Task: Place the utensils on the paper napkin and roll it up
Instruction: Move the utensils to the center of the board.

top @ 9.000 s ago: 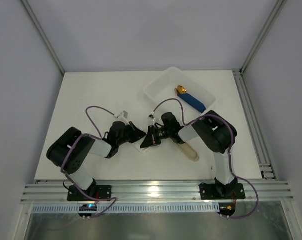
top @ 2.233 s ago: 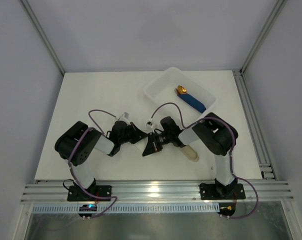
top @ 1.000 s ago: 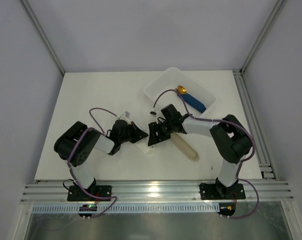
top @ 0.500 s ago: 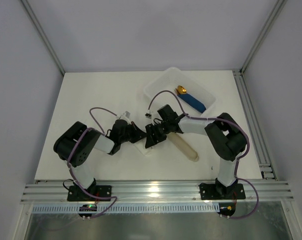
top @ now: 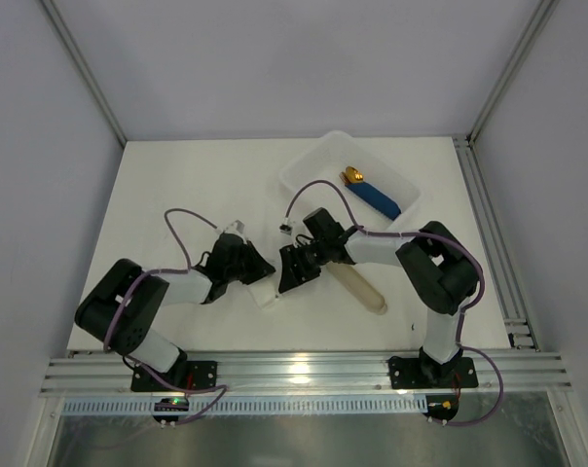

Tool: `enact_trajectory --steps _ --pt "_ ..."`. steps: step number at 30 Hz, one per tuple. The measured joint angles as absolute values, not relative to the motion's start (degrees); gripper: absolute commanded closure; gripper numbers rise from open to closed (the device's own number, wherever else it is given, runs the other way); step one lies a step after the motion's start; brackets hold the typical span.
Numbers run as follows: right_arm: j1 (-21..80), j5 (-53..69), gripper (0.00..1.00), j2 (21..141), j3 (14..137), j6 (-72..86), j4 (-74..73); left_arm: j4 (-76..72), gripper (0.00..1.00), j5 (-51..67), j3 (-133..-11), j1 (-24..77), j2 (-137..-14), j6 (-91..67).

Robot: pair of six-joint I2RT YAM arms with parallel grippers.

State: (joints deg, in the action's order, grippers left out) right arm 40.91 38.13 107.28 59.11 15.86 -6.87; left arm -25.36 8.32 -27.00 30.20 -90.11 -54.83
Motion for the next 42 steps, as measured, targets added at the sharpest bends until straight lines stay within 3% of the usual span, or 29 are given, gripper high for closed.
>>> enact_trajectory --steps 7,22,26,33,42 --pt "40.93 38.13 0.42 107.24 58.92 16.84 -6.11 -11.64 0.68 4.27 -26.28 30.17 -80.07 -51.88" --pt "41.85 40.77 0.41 107.37 59.27 19.86 -3.68 1.52 0.59 2.37 -26.22 30.2 -64.79 -48.99" --pt "42.11 41.23 0.41 108.2 60.49 22.74 -0.97 7.29 0.48 -0.08 -26.35 30.2 -56.51 -48.97" --pt "42.39 40.75 0.42 111.39 63.44 28.6 2.42 21.3 0.47 -6.94 -28.62 30.2 -46.44 -51.18" --pt "43.53 41.01 0.42 115.63 67.35 32.73 5.54 30.0 0.5 -8.71 -25.04 30.2 -44.73 -56.69"
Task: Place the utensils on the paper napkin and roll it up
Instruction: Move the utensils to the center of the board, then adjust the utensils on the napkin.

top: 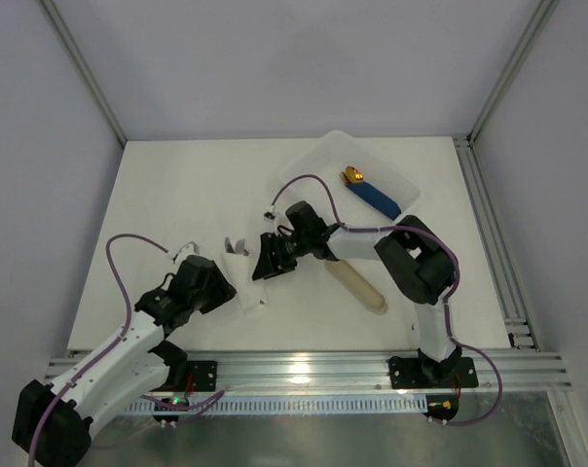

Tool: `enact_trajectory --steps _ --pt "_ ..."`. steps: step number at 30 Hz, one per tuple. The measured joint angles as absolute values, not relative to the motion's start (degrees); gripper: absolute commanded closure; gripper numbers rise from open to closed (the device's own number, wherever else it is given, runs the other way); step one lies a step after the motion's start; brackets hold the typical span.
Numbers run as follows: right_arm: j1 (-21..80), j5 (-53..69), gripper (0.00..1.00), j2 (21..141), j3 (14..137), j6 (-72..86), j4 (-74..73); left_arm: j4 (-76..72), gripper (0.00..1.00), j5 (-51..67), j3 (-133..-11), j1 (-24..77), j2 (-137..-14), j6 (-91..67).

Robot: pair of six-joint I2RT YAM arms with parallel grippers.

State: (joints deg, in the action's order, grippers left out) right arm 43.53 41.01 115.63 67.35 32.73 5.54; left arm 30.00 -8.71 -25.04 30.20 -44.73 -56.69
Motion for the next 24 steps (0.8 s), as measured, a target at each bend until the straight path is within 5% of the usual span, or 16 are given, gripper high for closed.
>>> enact_trajectory --steps 13,24 --pt "46.54 41.93 0.43 115.26 70.39 32.99 5.8 34.74 0.51 -11.44 -23.0 30.2 -46.92 -60.45" --pt "45.93 28.82 0.29 108.14 66.37 32.67 -3.73 35.83 0.49 -12.34 -23.18 30.28 -47.94 -63.37"
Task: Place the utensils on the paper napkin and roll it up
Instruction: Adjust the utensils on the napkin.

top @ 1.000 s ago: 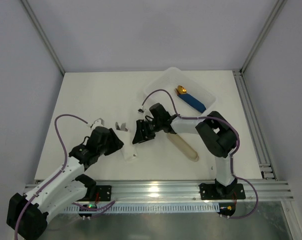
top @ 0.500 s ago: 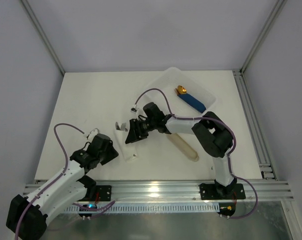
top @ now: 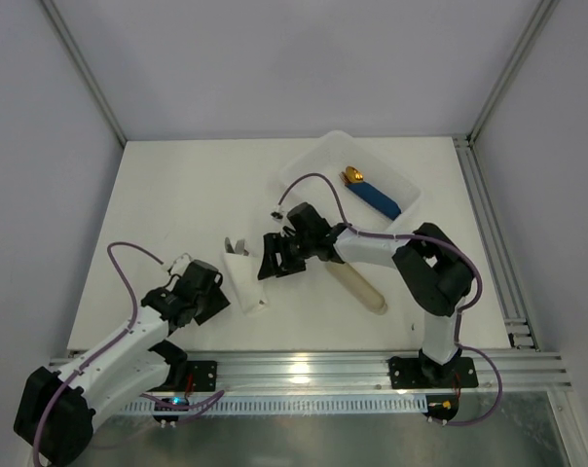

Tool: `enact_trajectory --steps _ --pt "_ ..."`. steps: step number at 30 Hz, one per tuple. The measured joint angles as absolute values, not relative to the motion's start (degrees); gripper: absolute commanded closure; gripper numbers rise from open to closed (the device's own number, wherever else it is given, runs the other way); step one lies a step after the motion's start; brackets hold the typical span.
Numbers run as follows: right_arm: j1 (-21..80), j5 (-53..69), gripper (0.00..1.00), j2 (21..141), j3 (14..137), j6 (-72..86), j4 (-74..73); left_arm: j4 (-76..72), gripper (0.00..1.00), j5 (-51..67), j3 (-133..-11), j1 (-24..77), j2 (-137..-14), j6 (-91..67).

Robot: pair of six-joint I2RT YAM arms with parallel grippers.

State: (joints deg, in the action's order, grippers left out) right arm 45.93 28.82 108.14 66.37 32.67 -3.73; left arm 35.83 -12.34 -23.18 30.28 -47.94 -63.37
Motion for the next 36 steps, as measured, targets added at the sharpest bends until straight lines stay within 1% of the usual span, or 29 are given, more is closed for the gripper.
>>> enact_trajectory --steps 6,13,26,36 --pt "45.32 28.51 0.29 109.3 65.01 33.08 -4.29 37.3 0.48 -12.53 -23.46 30.3 -49.36 -65.52" --pt "45.34 31.77 0.29 112.97 65.78 33.47 0.8 38.39 0.46 -12.71 -23.49 30.37 -48.34 -67.7" --pt "45.43 38.11 0.38 115.42 69.34 34.61 6.07 43.38 0.44 -15.38 -24.47 30.37 -44.36 -70.57" --pt "49.23 41.17 0.39 116.01 73.12 34.89 6.02 47.86 0.43 -17.82 -27.05 30.37 -41.78 -71.92"
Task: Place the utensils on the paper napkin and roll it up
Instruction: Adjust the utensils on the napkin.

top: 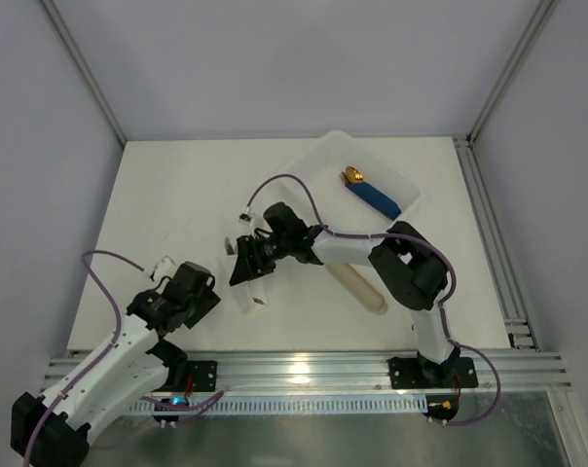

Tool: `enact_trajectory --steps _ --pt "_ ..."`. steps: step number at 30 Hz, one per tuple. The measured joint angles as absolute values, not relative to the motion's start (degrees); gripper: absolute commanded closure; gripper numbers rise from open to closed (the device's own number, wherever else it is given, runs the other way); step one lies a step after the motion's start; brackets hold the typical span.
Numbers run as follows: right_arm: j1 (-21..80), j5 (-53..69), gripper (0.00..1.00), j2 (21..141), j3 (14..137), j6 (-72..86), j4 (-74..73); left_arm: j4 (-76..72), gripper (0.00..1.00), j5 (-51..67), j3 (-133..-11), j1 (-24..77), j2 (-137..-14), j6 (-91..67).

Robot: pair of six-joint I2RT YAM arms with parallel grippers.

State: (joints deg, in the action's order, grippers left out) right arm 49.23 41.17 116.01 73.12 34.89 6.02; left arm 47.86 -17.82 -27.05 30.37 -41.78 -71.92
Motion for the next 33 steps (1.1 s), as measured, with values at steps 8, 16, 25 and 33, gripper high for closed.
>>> enact_trajectory --steps 8,16,25,33 --pt "52.1 41.43 0.38 118.58 76.77 34.87 5.02 55.33 0.44 -21.91 -29.52 30.37 -34.15 -74.63" --pt "53.8 41.32 0.38 121.34 80.09 34.83 2.74 59.72 0.44 -23.0 -31.07 30.37 -29.91 -76.12" --pt "55.46 41.34 0.38 124.99 85.8 34.17 -0.51 61.45 0.45 -23.09 -33.08 30.37 -29.82 -76.12" --pt "57.3 41.87 0.38 125.4 89.1 31.59 -4.01 62.13 0.45 -23.44 -33.74 30.37 -29.19 -76.09"
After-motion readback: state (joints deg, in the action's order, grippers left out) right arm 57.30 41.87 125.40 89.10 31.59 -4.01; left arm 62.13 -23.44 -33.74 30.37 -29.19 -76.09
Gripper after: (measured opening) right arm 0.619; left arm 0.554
